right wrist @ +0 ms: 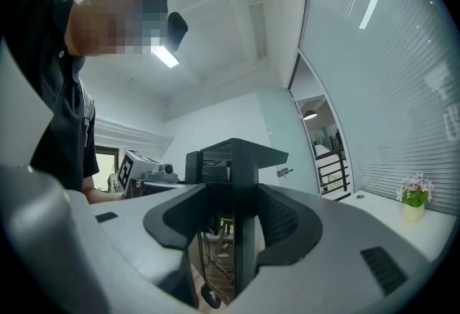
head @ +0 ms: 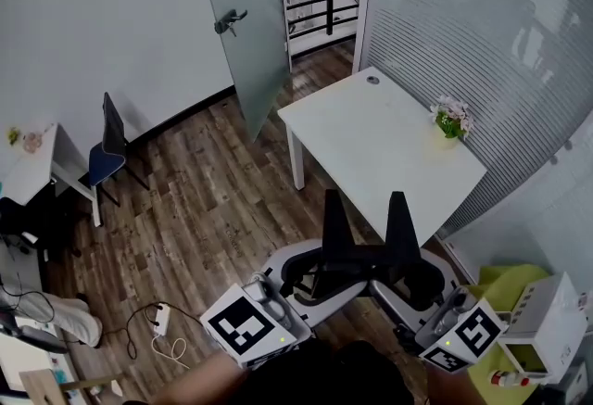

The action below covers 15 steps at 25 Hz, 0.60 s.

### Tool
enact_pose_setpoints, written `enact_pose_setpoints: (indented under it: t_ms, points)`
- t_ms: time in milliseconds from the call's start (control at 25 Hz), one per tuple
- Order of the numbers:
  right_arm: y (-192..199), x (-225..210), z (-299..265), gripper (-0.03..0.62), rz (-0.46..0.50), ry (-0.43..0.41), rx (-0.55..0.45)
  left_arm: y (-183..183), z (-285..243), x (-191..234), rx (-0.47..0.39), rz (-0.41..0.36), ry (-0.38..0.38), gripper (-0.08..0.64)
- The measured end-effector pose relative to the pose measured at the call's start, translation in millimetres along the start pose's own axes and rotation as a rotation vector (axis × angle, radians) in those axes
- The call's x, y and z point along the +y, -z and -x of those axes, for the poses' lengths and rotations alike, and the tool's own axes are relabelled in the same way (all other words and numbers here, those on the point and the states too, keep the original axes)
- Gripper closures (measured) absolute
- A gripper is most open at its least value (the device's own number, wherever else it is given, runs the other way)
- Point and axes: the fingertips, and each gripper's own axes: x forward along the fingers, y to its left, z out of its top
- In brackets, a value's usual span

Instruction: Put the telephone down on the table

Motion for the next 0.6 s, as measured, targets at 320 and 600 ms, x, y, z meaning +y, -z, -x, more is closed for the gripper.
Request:
enact_pose_setpoints:
  t_ms: [320, 600]
  points:
    - [-3, -27, -45, 0.356, -0.019, -0.025, -0.006, -1, -8, 50, -0.003, 0.016, -0.022, 0.313]
    - [-8, -70, -86, 0.356, -0.012, -0.057, 0.006, -13, -31, 104, -0.002, 0.01, -0.055, 0.313]
